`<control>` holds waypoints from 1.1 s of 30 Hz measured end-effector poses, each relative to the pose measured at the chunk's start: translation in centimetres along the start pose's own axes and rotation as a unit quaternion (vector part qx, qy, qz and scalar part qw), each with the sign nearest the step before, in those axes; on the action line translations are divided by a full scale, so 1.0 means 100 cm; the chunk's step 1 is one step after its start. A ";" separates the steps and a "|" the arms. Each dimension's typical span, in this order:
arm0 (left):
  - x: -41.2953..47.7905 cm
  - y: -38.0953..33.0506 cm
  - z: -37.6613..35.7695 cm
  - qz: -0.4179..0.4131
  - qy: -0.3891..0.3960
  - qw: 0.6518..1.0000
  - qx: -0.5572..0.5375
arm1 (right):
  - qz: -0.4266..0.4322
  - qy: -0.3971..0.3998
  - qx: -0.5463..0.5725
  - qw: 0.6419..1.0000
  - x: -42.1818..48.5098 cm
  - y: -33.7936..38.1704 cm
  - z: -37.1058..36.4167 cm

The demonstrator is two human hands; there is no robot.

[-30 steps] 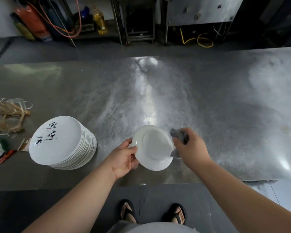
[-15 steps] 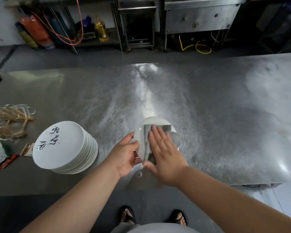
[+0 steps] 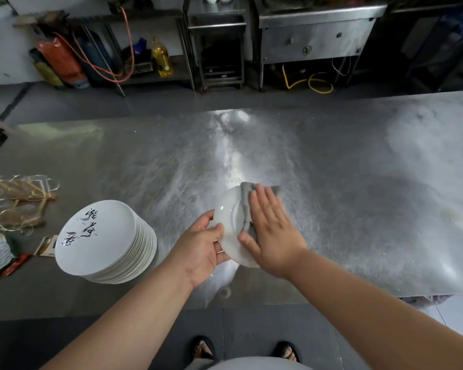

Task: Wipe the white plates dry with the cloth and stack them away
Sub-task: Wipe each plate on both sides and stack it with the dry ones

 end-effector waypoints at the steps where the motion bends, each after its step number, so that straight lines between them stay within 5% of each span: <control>1: 0.001 -0.005 0.002 -0.007 -0.006 1.000 -0.010 | -0.029 -0.003 0.020 0.999 -0.003 -0.006 0.001; 6: -0.002 -0.011 -0.002 -0.015 -0.011 1.000 -0.008 | 0.051 0.035 0.033 0.998 -0.047 0.032 -0.013; 10: -0.012 -0.004 -0.026 -0.010 0.039 0.994 0.097 | 0.129 -0.040 0.036 0.990 -0.016 0.056 0.021; 14: -0.017 -0.011 -0.032 -0.024 0.022 0.992 0.123 | 0.117 -0.116 0.050 0.985 0.026 0.035 0.055; 18: -0.019 -0.013 -0.020 -0.022 0.007 0.995 0.094 | 0.010 -0.159 0.142 0.977 0.017 -0.009 0.064; 25: -0.027 -0.019 -0.025 -0.036 0.032 0.987 0.155 | 0.152 -0.101 -0.005 0.983 0.004 0.048 0.061; 33: -0.033 -0.037 -0.007 -0.062 -0.001 0.996 0.071 | -0.076 -0.156 0.206 0.963 -0.014 -0.008 0.056</control>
Point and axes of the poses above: each hand's wrist, its own x-axis towards the middle knuckle, its own z-axis out of the back of the hand, y = z × x, the point moved 9 cm from there along x, towards the middle knuckle, and after that the axes turned 9 degrees about x, right-handed, at the moved point
